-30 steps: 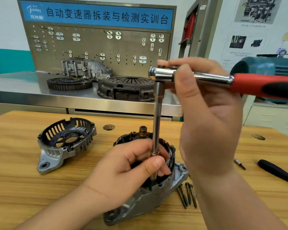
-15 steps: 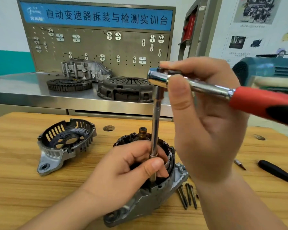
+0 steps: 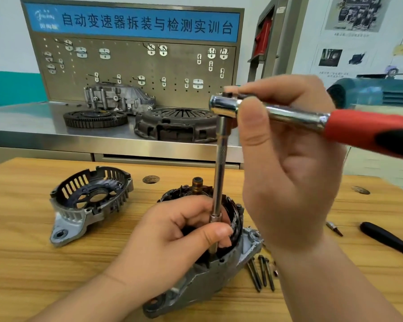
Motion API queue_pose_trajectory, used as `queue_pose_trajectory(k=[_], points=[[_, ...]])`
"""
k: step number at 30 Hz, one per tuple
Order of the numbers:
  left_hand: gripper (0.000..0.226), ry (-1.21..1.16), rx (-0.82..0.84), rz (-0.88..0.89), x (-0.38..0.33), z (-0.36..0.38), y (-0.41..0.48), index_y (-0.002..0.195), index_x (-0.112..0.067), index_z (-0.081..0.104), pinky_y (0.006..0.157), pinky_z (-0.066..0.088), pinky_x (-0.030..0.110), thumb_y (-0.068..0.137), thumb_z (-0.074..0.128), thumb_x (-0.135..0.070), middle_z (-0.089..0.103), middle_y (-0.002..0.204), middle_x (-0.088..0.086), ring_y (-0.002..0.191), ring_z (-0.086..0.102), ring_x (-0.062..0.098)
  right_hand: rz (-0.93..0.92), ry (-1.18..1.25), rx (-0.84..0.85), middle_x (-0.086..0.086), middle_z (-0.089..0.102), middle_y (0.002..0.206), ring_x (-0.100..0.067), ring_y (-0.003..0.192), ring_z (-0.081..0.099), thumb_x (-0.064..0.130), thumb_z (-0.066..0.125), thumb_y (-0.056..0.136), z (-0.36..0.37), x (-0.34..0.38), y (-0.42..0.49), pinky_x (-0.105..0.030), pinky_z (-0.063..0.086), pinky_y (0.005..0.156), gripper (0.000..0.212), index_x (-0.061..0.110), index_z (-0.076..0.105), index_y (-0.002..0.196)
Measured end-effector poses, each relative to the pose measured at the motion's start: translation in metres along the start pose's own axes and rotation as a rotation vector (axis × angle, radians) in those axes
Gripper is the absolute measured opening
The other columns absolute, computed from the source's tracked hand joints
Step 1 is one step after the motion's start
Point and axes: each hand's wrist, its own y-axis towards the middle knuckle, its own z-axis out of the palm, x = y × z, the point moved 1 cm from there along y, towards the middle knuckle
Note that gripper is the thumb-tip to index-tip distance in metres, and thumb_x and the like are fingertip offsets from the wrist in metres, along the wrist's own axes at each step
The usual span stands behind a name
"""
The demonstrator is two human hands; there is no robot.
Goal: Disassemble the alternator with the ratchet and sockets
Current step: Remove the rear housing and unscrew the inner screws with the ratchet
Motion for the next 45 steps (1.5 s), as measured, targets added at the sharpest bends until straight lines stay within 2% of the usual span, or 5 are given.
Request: queue_pose_trajectory(k=[8,16,24,32,45], points=[[0.021,0.024,0.081,0.013,-0.0008,-0.0016,0.0001,0.094,-0.021,0.068,0.075,0.049,0.015,0.084,0.054,-0.034,0.074,0.081,-0.006,0.08,0.069,0.008,0.971,1.189,-0.026,-0.004,0.072,0.086,-0.014,0.062,0.065,0.031,0.045,0.091,0.0032,-0.0023,0.0008,-0.028,0.054,0.068,0.023,0.015,0.062,0.089],[0.022,0.013,0.012,-0.017,0.0004,-0.0009,-0.0005,0.093,-0.026,0.07,0.07,0.052,0.013,0.077,0.062,-0.039,0.075,0.08,-0.005,0.078,0.07,0.006,0.138,0.073,-0.081,0.004,0.055,0.078,-0.001,0.071,0.053,0.011,0.049,0.094,0.0039,0.0033,-0.0042,-0.019,0.045,0.068,0.006,0.01,0.055,0.093],[0.022,0.057,0.072,0.031,-0.0007,-0.0008,-0.0001,0.099,-0.021,0.069,0.074,0.053,0.02,0.087,0.053,-0.031,0.075,0.085,-0.006,0.08,0.07,0.011,1.026,1.269,-0.035,-0.005,0.073,0.082,-0.015,0.059,0.065,0.033,0.048,0.089,0.0016,-0.0024,0.0029,-0.028,0.054,0.066,0.028,0.015,0.068,0.081],[0.021,0.034,-0.003,0.007,-0.0006,0.0,-0.0016,0.091,-0.023,0.07,0.068,0.052,0.014,0.079,0.06,-0.036,0.074,0.079,-0.006,0.078,0.07,0.006,0.151,0.032,-0.083,0.006,0.057,0.08,-0.001,0.072,0.056,0.012,0.052,0.093,0.0012,0.0017,-0.0025,-0.018,0.045,0.069,0.007,0.009,0.057,0.095],[0.019,0.089,0.003,0.046,0.0004,0.0025,-0.0013,0.087,-0.021,0.067,0.068,0.05,0.013,0.082,0.059,-0.037,0.072,0.075,-0.006,0.073,0.068,0.007,0.494,0.547,-0.083,-0.003,0.067,0.083,-0.013,0.072,0.066,0.021,0.05,0.094,0.0022,0.0025,-0.0004,-0.029,0.055,0.072,0.016,0.012,0.062,0.09]])
